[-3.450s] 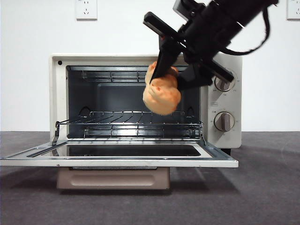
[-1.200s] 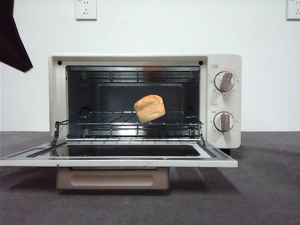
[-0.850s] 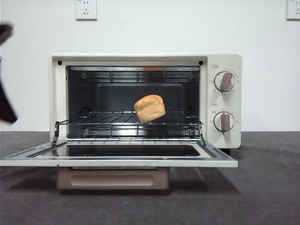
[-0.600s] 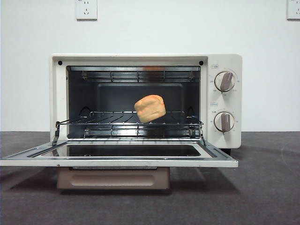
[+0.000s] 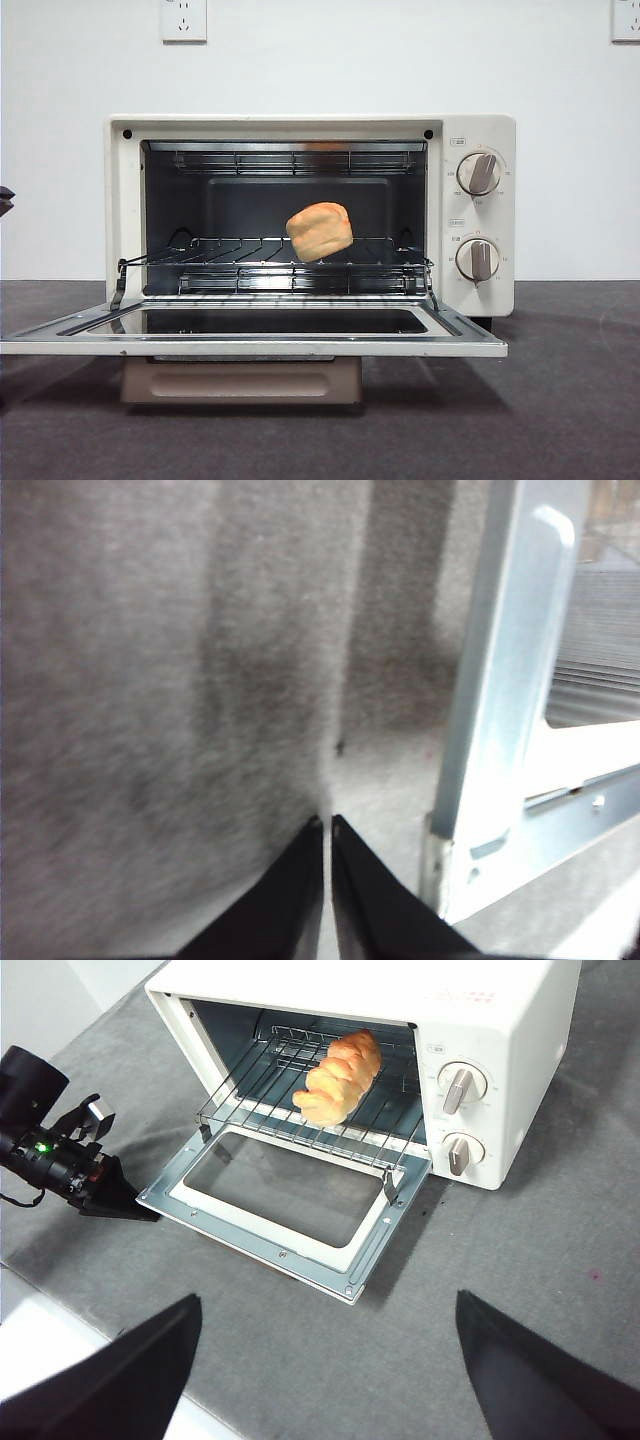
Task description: The left arm flap open the oven, the right arm pick bread and place it into oven, the left arm flap close the oven
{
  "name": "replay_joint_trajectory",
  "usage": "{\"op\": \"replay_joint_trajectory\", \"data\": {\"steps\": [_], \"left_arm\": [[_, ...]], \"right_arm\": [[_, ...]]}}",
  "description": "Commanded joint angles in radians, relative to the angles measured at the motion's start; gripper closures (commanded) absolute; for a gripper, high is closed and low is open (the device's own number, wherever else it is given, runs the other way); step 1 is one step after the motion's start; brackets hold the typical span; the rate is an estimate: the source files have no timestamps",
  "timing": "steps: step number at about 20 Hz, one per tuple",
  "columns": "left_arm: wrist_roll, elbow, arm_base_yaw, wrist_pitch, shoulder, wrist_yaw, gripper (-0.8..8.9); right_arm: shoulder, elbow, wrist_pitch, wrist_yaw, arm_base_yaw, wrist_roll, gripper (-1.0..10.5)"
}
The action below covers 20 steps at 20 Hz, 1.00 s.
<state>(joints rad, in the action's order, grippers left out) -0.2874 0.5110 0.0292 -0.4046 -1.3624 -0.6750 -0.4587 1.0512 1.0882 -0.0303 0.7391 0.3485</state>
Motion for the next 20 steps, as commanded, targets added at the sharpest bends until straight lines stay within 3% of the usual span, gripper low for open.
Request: {"op": "replay_joint_trajectory", "data": {"steps": [1,12,20], "left_arm": [[0.006,0.002,0.002,0.025,-0.026,-0.061,8.0],[-0.021,0.009,-0.011,0.058,-0.023,-0.152,7.99],[-0.072,0.107,-0.015,0.061,-0.017,-0.195,7.98]], "right_arm": [[-0.003,0.017,-0.009,-0.004,0.008,0.011,5.4],[-0.003,0.017,-0.009,-0.004,0.008,0.034,5.4],[-0.003,0.017,-0.009,-0.004,0.008,0.044,5.4]]}}
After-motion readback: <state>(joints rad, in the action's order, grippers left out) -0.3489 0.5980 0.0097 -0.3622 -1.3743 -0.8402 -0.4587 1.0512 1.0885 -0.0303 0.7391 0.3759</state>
